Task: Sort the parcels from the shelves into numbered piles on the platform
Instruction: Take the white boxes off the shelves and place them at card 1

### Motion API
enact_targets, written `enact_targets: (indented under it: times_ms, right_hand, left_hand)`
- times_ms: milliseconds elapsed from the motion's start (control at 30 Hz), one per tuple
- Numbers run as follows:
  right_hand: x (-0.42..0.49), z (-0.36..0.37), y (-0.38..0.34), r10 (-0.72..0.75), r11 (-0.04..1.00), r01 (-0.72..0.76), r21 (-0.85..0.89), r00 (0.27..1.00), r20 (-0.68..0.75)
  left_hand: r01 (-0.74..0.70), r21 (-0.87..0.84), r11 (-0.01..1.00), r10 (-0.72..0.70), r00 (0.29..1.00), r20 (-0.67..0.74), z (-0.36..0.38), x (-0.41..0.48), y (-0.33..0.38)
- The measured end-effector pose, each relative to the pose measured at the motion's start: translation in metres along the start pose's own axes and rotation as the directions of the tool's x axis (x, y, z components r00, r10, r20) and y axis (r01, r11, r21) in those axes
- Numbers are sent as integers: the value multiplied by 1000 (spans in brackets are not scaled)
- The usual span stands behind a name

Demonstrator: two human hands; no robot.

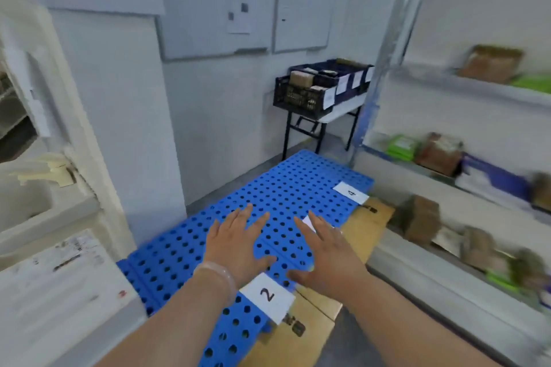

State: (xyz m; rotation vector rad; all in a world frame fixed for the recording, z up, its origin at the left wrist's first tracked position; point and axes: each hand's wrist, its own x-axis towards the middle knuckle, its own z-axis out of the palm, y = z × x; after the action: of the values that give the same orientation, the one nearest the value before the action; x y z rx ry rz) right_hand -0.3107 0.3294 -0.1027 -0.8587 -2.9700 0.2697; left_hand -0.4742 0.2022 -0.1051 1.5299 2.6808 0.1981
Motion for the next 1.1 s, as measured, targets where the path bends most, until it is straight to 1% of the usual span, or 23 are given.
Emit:
enact_targets:
  times_ms: [100, 167, 367, 500, 633, 767, 900, 1100]
  right_hand:
    - [-30, -17, 41, 78, 997, -77, 29, 996, -51]
    - [-52, -29, 69, 131, 991, -128, 43, 988, -87]
    - [-131, -64, 180, 309, 951, -307, 38, 935, -173]
    - [-197, -92, 256, 414, 908, -416, 43, 879, -238]
    - [-266, -111, 329, 521, 849, -526, 57, 812, -262]
    - [-333, -123, 392, 616, 776, -628, 57, 734, -286]
    - [-382, -132, 443, 699, 691, -720, 59, 645, -309]
    - [-411, -130, 507, 759, 621, -777, 105, 563, -326]
  left_hand:
    - [-123, 30, 992, 125, 990, -65, -3, 13, 56]
    - [-182, 24, 983, 183, 978, -98, -4, 21, 95]
    - [-353, 16, 936, 352, 929, -112, 3, 34, 240]
    - [-462, -8, 887, 458, 881, -119, 10, 37, 348]
    - [-538, -36, 842, 531, 840, -115, 17, 31, 457]
    - [-624, -67, 778, 616, 780, -110, 22, 18, 556]
    - [-677, -89, 730, 669, 736, -109, 28, 11, 629]
    - [-728, -120, 675, 729, 683, -47, 40, 28, 701]
